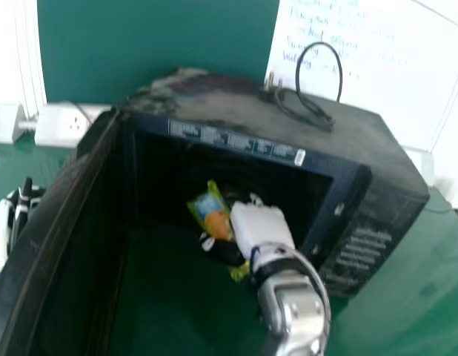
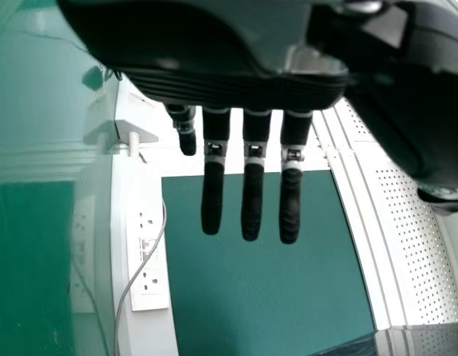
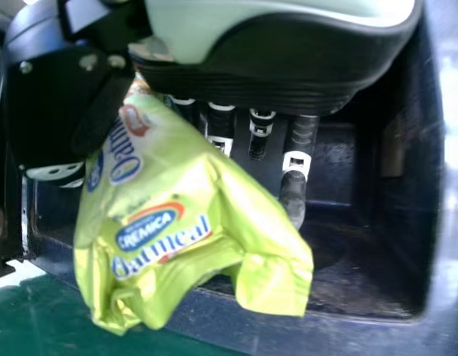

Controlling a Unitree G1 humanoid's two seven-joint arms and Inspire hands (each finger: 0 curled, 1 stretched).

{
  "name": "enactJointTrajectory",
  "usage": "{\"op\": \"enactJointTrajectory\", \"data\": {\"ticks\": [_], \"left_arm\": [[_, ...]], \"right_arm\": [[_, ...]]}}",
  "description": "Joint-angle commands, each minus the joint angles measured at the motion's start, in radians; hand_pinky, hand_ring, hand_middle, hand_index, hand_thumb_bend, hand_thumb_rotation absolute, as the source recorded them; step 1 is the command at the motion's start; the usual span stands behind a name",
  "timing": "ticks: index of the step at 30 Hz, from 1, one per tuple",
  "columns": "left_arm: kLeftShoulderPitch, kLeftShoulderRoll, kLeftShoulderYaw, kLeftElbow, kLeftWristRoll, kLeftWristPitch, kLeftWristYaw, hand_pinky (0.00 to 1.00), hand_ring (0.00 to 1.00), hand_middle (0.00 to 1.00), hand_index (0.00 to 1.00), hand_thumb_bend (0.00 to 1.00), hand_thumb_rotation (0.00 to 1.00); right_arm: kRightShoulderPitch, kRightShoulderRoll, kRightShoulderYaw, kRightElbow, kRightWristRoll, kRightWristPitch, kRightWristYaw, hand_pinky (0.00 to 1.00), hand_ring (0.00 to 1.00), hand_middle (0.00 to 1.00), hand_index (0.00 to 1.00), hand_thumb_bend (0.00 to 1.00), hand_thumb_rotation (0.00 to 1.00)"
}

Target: Put biscuit inside oven

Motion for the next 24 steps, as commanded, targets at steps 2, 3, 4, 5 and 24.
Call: {"op": "enactJointTrajectory", "data": {"ticks": [2,3,4,5,24], "left_arm": [[0.009,-0.002,-0.002,-0.004,0.006,-0.009,0.006,0.49,0.53,0.57,0.49,0.51,0.06],[0.01,-0.001,-0.002,-0.003,0.005,-0.011,0.006,0.49,0.53,0.56,0.49,0.51,0.06],[0.01,-0.001,-0.001,-0.003,0.004,-0.011,0.006,0.49,0.53,0.56,0.49,0.51,0.06],[0.011,-0.002,-0.001,-0.004,0.002,-0.01,0.006,0.49,0.53,0.56,0.49,0.51,0.06],[0.019,-0.001,-0.004,-0.011,0.006,-0.004,0.012,0.5,0.54,0.57,0.49,0.51,0.06]], "right_arm": [[-0.057,-0.015,0.003,0.055,0.029,0.018,-0.055,0.22,0.4,0.5,0.49,0.52,0.0],[-0.069,-0.022,0.005,0.072,0.038,0.02,-0.066,0.25,0.4,0.5,0.49,0.52,0.0],[-0.082,-0.027,0.007,0.087,0.047,0.023,-0.076,0.29,0.4,0.5,0.49,0.52,0.0],[-0.094,-0.031,0.008,0.102,0.055,0.027,-0.085,0.33,0.41,0.51,0.49,0.52,0.0],[-0.27,-0.166,0.065,0.503,0.305,-0.023,-0.557,0.39,0.4,0.47,0.53,0.52,0.0]]}}
